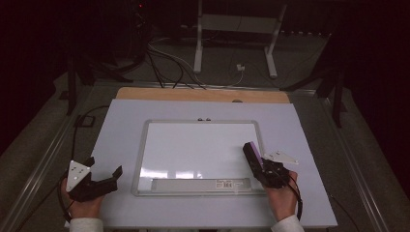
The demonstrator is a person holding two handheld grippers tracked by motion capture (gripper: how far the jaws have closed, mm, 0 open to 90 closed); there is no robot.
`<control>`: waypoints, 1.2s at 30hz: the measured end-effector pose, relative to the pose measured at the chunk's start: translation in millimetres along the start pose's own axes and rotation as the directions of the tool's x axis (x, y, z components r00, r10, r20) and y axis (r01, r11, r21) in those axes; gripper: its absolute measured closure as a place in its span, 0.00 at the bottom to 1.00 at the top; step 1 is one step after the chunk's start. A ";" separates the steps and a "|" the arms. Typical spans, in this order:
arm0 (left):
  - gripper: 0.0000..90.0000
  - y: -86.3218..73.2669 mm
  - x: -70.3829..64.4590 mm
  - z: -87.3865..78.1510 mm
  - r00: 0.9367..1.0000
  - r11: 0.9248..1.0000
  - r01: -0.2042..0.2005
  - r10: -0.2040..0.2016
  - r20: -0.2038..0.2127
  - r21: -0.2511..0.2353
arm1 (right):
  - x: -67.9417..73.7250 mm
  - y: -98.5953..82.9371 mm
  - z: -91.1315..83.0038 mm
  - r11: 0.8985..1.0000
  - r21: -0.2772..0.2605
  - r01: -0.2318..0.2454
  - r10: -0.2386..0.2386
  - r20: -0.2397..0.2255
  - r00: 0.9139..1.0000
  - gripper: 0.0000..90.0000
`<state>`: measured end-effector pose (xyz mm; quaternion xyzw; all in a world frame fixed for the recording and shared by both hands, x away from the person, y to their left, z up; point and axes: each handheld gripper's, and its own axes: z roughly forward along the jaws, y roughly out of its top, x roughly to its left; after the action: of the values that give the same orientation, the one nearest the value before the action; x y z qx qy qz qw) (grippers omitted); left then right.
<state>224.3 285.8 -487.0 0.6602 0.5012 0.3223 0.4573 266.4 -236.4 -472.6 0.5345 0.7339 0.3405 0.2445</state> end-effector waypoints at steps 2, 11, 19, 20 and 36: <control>0.01 -0.3 -0.1 -0.3 1.000 1.000 0.003 -0.003 -0.001 0.000 | -1.3 -1.6 -0.1 1.000 0.003 -0.003 0.003 0.005 1.000 0.71; 0.01 -0.3 0.2 -1.1 1.000 1.000 0.005 -0.005 -0.001 -0.002 | -2.3 -9.1 -0.4 1.000 0.022 -0.012 0.012 0.017 1.000 0.71; 0.01 -0.3 0.8 -1.6 1.000 1.000 0.006 -0.006 0.000 -0.004 | -2.8 -17.6 -0.1 0.999 0.049 -0.022 0.021 0.028 0.999 0.71; 0.01 -0.3 0.7 -1.5 1.000 1.000 0.006 -0.006 0.000 -0.003 | -3.0 -18.5 -0.1 0.998 0.051 -0.023 0.021 0.029 0.999 0.71; 0.01 -0.3 0.1 -1.5 1.000 1.000 0.005 -0.005 0.000 -0.003 | -8.7 -18.1 -4.8 0.998 0.034 -0.043 0.042 0.016 0.999 0.33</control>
<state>222.9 286.4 -486.8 0.6580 0.5025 0.3221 0.4592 254.4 -249.4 -483.3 0.5568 0.7263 0.3286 0.2336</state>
